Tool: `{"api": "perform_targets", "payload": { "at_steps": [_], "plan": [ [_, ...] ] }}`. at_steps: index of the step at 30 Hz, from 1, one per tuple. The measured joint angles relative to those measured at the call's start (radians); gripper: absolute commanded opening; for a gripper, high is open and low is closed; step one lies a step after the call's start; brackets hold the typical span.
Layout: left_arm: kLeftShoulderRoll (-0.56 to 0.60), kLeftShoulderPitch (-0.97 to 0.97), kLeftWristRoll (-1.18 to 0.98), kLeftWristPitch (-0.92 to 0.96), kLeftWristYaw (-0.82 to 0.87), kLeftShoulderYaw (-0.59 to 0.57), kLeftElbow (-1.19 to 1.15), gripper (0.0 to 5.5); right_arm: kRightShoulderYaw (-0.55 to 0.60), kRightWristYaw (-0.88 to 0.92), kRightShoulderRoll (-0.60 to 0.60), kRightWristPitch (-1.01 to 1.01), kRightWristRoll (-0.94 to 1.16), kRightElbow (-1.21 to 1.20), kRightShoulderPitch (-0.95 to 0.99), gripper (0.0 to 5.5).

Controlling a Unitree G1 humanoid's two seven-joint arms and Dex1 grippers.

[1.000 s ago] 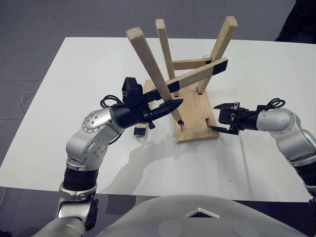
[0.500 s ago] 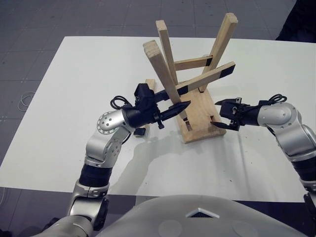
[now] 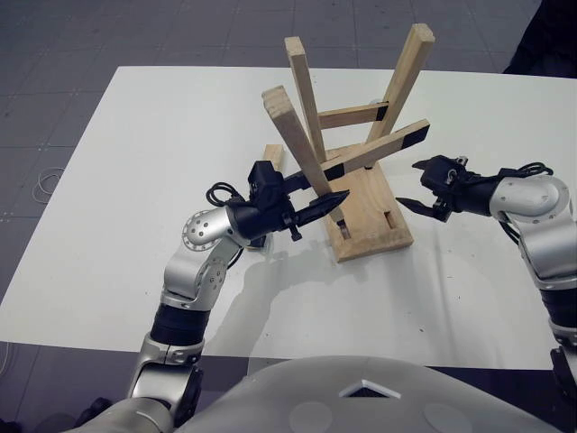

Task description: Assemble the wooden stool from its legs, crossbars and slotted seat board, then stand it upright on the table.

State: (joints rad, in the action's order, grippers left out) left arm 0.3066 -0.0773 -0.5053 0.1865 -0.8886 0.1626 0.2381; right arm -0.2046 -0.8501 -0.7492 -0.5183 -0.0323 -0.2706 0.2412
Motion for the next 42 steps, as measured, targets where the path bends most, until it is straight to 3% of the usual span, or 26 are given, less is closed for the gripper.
{"api": "perform_targets", "payload": {
  "at_steps": [14,31,42],
  "plan": [
    [-0.021,0.006,0.010,-0.029,-0.007,0.030,-0.051,2.06,-0.022,0.144,0.080,0.013,-0.054,0.156,-0.016,3.52],
    [0.020,0.029,0.010,-0.037,-0.053,0.024,-0.081,2.06,-0.083,0.194,0.247,0.344,-0.121,0.674,0.208,3.52],
    [0.011,0.029,0.010,-0.078,-0.073,0.001,-0.120,2.06,-0.081,0.212,0.275,0.394,-0.123,0.744,0.235,3.52]
  ]
}}
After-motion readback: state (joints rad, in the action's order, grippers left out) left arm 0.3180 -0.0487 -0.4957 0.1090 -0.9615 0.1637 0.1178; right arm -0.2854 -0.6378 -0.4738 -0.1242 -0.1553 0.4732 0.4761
